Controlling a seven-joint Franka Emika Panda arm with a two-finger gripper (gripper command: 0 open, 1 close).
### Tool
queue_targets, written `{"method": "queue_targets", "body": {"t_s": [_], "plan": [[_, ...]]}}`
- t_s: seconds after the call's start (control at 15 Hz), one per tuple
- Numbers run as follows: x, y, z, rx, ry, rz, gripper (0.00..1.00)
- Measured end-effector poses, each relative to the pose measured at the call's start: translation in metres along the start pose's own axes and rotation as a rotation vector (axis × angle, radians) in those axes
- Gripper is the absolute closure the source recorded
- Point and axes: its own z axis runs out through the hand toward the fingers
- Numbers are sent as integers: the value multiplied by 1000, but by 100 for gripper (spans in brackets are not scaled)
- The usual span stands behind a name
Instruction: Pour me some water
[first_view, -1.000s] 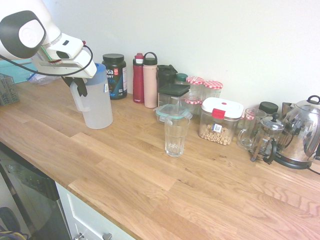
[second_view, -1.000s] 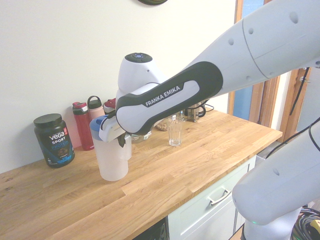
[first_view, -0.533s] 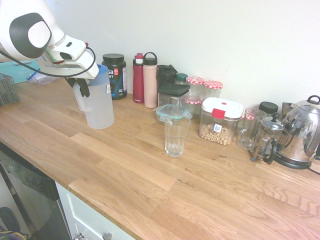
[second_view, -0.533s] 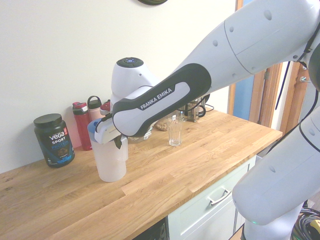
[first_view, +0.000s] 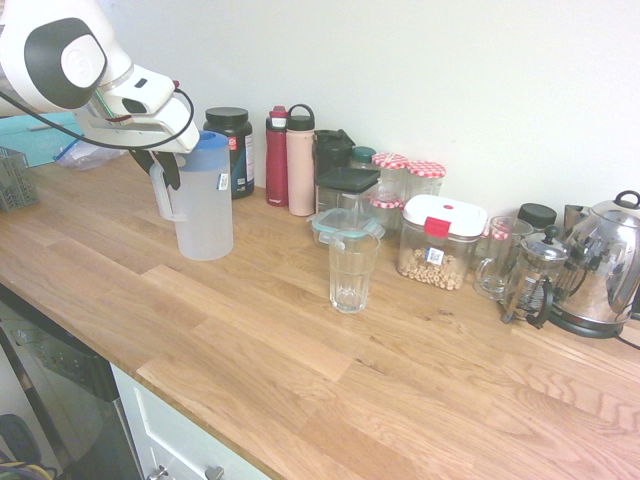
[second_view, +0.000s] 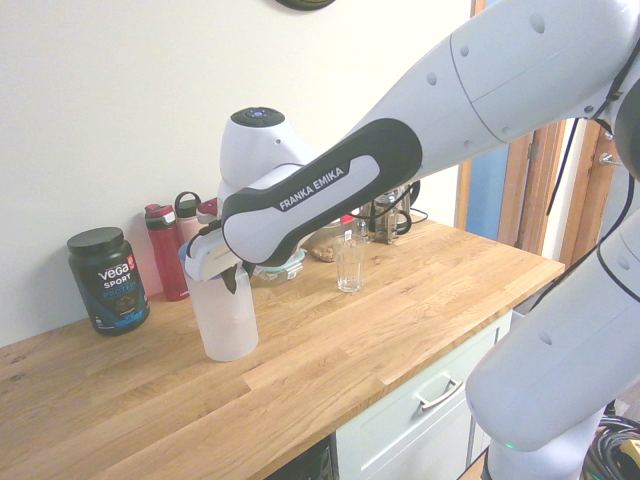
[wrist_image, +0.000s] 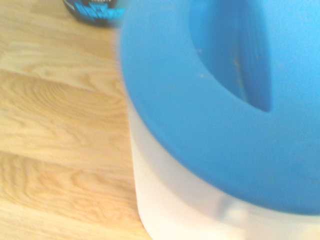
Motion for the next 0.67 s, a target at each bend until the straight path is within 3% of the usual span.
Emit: {"method": "queue_targets", "body": {"t_s": [0.27,0.67], "plan": [[-9,4,-28,-5,-30,8,0],[-38,61,-112,-127,-227,49,0]]}}
